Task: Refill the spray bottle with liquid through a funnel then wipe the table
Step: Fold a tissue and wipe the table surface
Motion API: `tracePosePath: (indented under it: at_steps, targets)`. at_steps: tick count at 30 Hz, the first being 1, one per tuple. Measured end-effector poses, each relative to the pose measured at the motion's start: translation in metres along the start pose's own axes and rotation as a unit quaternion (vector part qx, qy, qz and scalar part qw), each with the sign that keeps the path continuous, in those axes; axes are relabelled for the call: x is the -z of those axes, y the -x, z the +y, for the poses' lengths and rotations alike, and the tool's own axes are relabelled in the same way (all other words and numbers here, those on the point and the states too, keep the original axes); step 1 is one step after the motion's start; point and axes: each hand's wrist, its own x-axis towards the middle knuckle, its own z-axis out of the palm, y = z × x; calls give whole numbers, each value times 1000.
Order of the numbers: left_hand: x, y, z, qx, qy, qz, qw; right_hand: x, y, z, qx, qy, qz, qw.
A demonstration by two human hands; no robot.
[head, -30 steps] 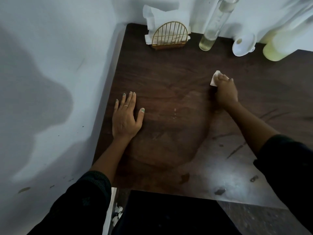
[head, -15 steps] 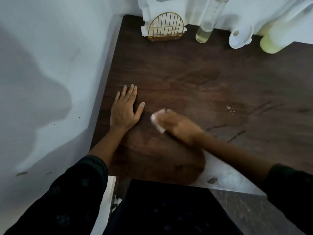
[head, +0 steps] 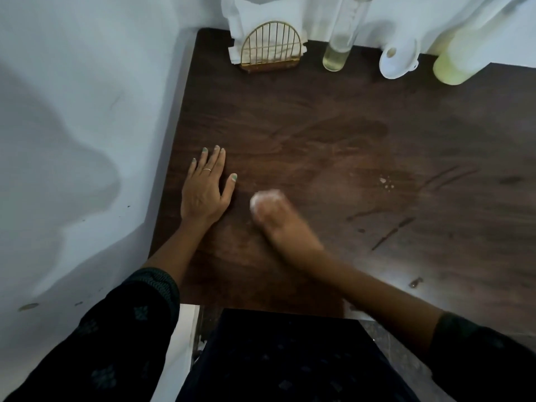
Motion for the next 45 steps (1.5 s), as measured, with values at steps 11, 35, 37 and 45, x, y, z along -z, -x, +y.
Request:
tracePosePath:
  at_steps: [11,35,37,45]
  targets:
    - [-2,-1,3,2,-1,9,1000,65,-3,202,-220,25,-15,975]
    - [9,-11,87,288,235,6,928,63,16,19,-285,-673,-109,674]
    - [15,-3,105,308,343,31,887,70,15,40,-351,-731,-98,577]
    - [25,22,164,289,562,-168,757,84,26,87,-379,-821,-86,418]
